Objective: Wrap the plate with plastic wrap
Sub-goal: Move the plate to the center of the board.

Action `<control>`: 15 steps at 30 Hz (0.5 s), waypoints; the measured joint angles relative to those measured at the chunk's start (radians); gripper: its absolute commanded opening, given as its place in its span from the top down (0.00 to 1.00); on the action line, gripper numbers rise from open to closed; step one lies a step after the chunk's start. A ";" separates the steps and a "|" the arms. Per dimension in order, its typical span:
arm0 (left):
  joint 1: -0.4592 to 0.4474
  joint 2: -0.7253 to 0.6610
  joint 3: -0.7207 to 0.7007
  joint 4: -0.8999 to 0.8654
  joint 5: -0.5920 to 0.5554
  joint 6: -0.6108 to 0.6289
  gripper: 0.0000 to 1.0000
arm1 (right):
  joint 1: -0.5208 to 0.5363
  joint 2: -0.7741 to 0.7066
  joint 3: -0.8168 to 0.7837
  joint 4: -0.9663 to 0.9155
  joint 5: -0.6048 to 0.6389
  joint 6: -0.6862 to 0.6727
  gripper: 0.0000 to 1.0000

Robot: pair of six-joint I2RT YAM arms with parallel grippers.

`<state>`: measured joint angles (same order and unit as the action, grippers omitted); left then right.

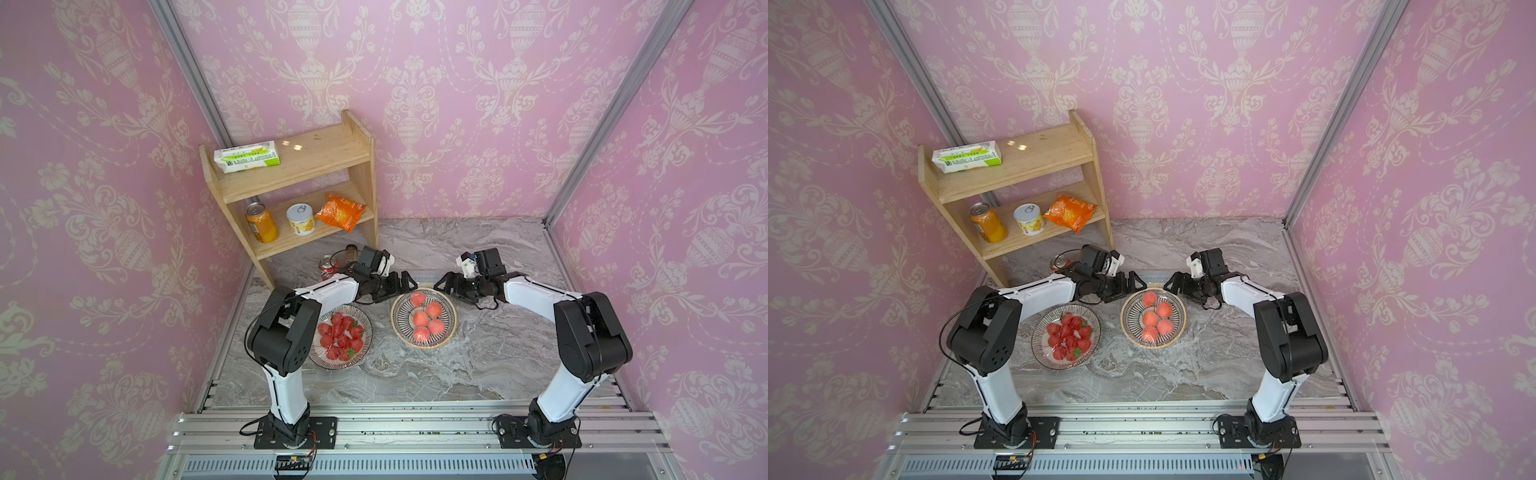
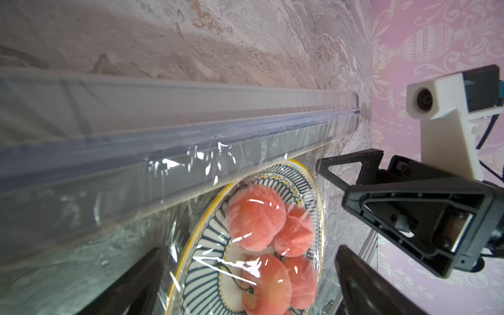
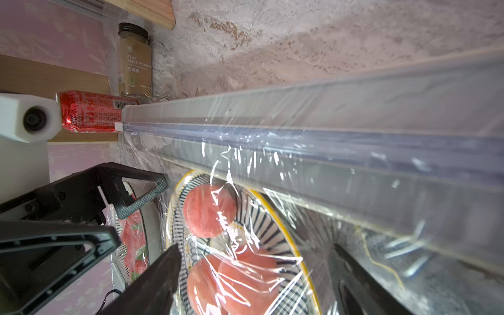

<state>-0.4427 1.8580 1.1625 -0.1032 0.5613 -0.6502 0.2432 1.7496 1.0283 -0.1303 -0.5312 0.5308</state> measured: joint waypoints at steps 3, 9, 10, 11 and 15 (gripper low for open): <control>0.000 0.016 -0.001 0.011 0.010 -0.002 0.01 | 0.000 0.011 0.000 0.002 -0.004 0.000 0.14; -0.013 0.022 -0.022 0.028 0.012 -0.003 0.01 | 0.002 0.022 -0.021 0.003 -0.005 0.004 0.14; -0.014 0.022 -0.027 0.031 0.014 -0.004 0.01 | 0.002 0.022 -0.026 0.003 -0.005 0.005 0.14; -0.019 0.022 -0.035 0.036 0.018 -0.006 0.01 | 0.002 0.022 -0.032 0.003 -0.006 0.009 0.14; -0.027 0.022 -0.064 0.044 0.037 -0.023 0.01 | 0.006 0.022 -0.062 0.014 -0.038 0.029 0.14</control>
<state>-0.4702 1.8797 1.0985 -0.0589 0.5980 -0.6731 0.2489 1.7718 0.9665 -0.1165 -0.5690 0.5594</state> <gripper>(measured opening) 0.991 0.859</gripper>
